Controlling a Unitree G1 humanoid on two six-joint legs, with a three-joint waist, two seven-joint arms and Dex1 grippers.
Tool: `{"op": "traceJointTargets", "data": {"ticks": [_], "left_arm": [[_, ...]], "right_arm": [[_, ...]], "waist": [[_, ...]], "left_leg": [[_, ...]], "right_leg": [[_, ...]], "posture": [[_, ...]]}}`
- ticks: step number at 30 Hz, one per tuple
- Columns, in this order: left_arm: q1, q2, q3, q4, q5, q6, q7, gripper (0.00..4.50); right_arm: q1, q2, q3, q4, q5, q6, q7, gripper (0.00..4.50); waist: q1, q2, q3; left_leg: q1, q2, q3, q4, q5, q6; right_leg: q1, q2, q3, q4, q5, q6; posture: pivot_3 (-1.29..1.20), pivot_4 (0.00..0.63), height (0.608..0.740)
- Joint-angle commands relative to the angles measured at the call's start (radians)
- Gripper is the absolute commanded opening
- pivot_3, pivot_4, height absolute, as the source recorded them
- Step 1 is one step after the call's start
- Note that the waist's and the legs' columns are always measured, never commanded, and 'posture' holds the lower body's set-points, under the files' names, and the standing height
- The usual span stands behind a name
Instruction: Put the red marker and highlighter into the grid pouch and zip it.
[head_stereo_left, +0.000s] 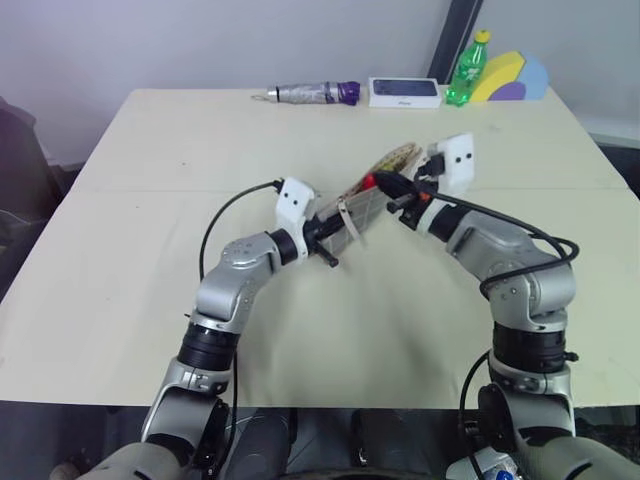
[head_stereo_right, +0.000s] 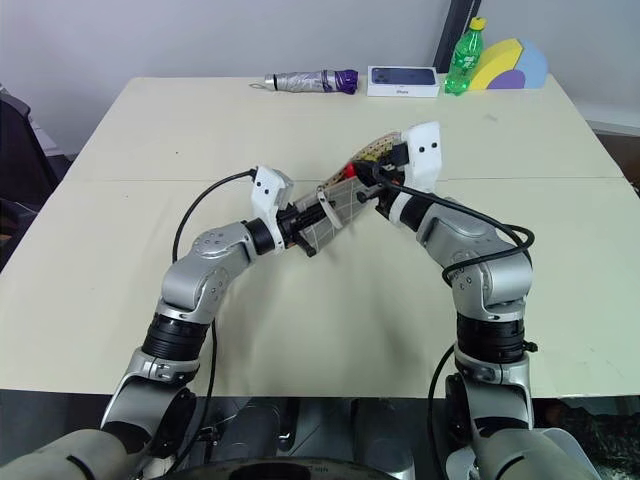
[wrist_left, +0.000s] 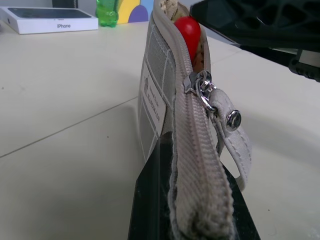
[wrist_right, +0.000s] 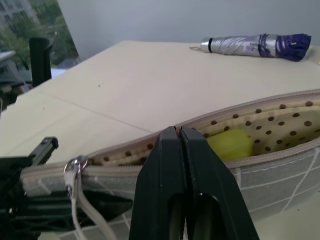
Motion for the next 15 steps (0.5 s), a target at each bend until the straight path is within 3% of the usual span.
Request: {"op": "traceJointTargets", "data": {"ticks": [1, 4, 5, 7, 12, 15], "left_arm": [[-0.023, -0.011, 0.02, -0.069, -0.04, -0.016, -0.002, 0.0], [-0.034, -0.023, 0.048, -0.058, -0.069, 0.007, 0.007, 0.0], [-0.04, -0.028, 0.06, -0.051, -0.083, 0.017, 0.01, 0.0], [-0.049, -0.028, 0.07, -0.039, -0.096, 0.028, 0.01, 0.0], [-0.069, -0.023, 0.066, -0.013, -0.107, 0.03, -0.003, 0.0], [-0.073, -0.024, 0.06, -0.01, -0.11, 0.03, -0.005, 0.0]], "right_arm": [[0.036, -0.033, 0.006, -0.044, -0.006, 0.016, -0.004, 0.06], [0.057, -0.071, -0.038, -0.104, 0.043, 0.042, 0.013, 0.06], [0.066, -0.086, -0.058, -0.129, 0.075, 0.062, 0.028, 0.3], [0.081, -0.112, -0.068, -0.164, 0.106, 0.09, 0.043, 0.93], [0.108, -0.097, -0.053, -0.212, 0.166, 0.152, 0.023, 3.42], [0.113, -0.073, -0.025, -0.208, 0.163, 0.152, 0.004, 3.42]], "waist": [[0.001, 0.0, 0.0], [0.002, 0.0, 0.0], [0.003, 0.0, 0.0], [0.003, 0.0, 0.0], [-0.001, 0.0, 0.0], [0.0, 0.0, 0.0]], "left_leg": [[0.0, 0.0, 0.0, 0.0, 0.0, 0.0], [-0.001, 0.0, 0.0, 0.0, 0.0, 0.0], [-0.001, 0.0, 0.0, 0.0, 0.0, 0.0], [-0.002, 0.0, 0.0, 0.001, 0.0, 0.0], [-0.002, 0.0, 0.0, 0.001, 0.0, 0.0], [-0.003, 0.0, 0.0, 0.001, 0.0, 0.0]], "right_leg": [[0.0, 0.0, 0.0, 0.0, 0.0, 0.0], [0.0, 0.0, 0.0, 0.0, 0.0, 0.0], [0.0, 0.0, 0.0, 0.0, 0.0, 0.0], [-0.001, 0.0, 0.0, 0.0, 0.0, 0.0], [-0.002, 0.0, 0.0, 0.0, 0.0, 0.0], [-0.002, 0.0, 0.0, 0.0, 0.0, 0.0]], "posture": [[0.0, 0.15, 0.74], [0.0, 0.15, 0.74], [0.0, 0.15, 0.74], [0.0, 0.15, 0.74], [0.0, 0.15, 0.74], [0.0, 0.15, 0.74]]}}
